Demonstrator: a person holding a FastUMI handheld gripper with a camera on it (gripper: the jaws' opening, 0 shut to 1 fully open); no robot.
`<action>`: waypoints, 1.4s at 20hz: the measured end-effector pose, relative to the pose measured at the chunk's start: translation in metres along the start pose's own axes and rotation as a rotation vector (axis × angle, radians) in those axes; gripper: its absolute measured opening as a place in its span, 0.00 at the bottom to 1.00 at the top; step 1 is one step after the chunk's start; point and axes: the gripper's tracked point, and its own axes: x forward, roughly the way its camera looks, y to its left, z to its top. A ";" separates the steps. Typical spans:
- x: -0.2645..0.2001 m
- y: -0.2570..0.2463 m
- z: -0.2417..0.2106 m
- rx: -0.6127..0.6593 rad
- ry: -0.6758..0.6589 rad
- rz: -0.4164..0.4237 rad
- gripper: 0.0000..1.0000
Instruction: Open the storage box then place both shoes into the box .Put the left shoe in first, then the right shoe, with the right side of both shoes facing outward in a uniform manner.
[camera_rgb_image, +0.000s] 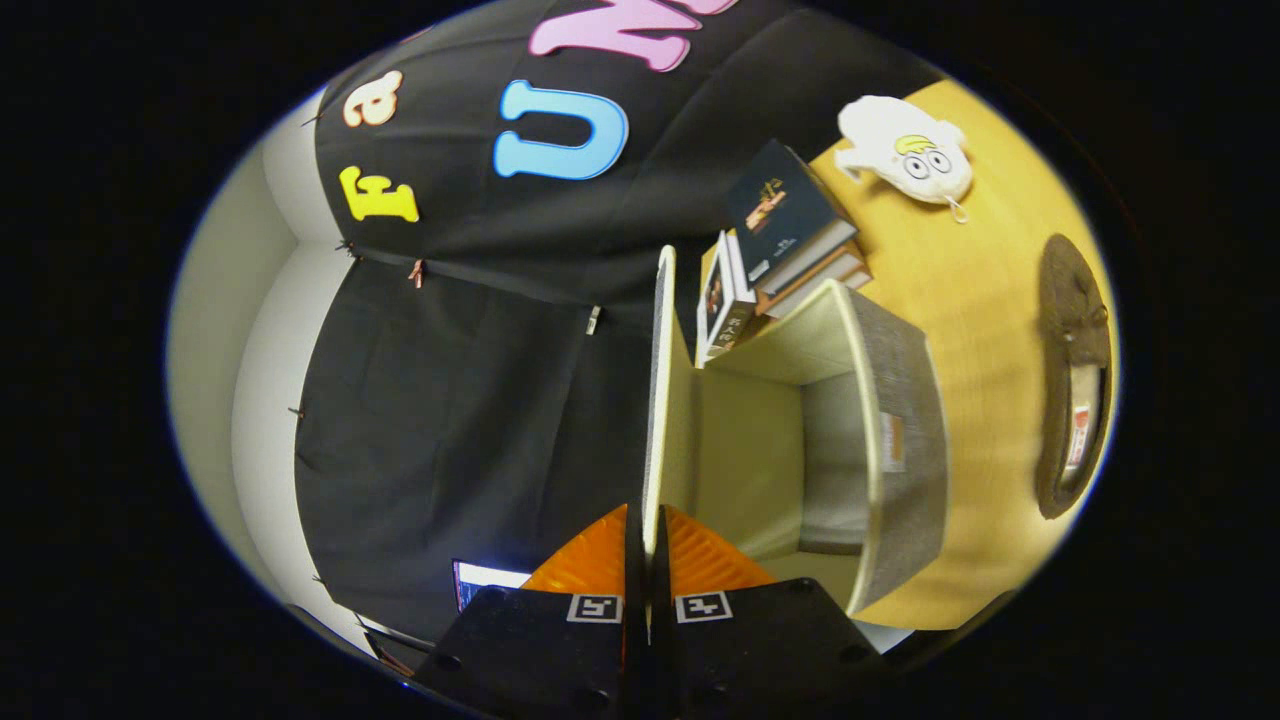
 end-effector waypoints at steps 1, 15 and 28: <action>0.009 0.011 -0.003 -0.015 -0.001 0.002 0.05; 0.198 0.097 -0.096 -0.194 0.075 -0.032 0.05; 0.164 0.065 -0.056 -0.458 -0.111 -0.232 0.97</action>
